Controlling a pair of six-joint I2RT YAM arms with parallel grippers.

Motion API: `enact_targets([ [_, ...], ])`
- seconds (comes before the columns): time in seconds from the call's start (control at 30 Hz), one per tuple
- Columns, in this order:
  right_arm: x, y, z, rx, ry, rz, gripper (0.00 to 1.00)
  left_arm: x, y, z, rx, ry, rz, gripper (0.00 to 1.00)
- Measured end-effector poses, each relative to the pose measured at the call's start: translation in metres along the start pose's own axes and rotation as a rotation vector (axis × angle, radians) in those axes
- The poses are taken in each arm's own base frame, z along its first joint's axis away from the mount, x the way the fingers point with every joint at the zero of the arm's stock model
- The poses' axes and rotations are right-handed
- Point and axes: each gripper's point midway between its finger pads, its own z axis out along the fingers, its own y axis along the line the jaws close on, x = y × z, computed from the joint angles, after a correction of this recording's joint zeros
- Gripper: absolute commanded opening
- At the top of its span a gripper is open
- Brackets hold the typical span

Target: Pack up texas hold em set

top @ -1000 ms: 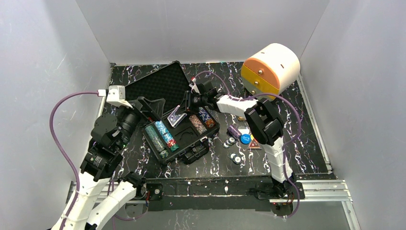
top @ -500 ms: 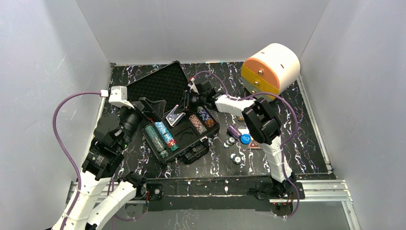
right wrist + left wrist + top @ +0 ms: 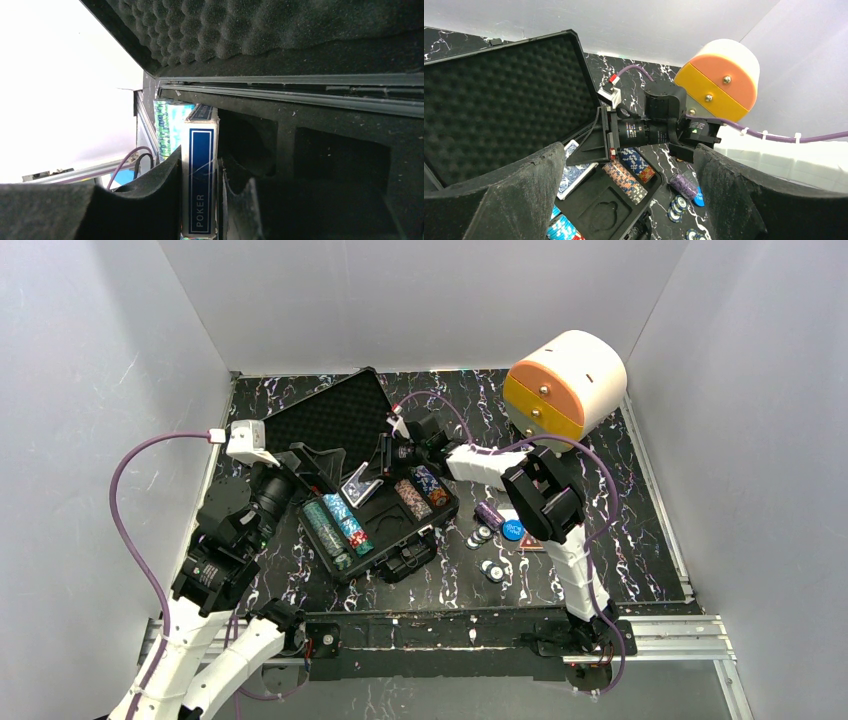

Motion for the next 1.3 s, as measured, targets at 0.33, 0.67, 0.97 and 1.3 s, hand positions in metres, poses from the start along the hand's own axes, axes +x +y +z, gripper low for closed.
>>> enact_targets([
  [0.33, 0.001, -0.005, 0.001, -0.029, -0.029, -0.026, 0.25, 0.009, 0.004, 0.001, -0.012, 0.027, -0.009, 0.98],
  [0.67, 0.011, -0.006, 0.008, 0.071, -0.076, -0.049, 0.57, 0.013, 0.005, 0.002, -0.021, 0.04, -0.01, 0.98],
  [0.97, 0.008, 0.001, 0.008, 0.117, -0.075, -0.08, 0.74, 0.017, 0.012, 0.002, -0.052, 0.051, 0.0, 0.98],
  [1.3, -0.002, -0.002, -0.011, 0.229, -0.106, -0.121, 0.78, 0.016, 0.017, 0.002, -0.075, 0.046, 0.014, 0.98],
])
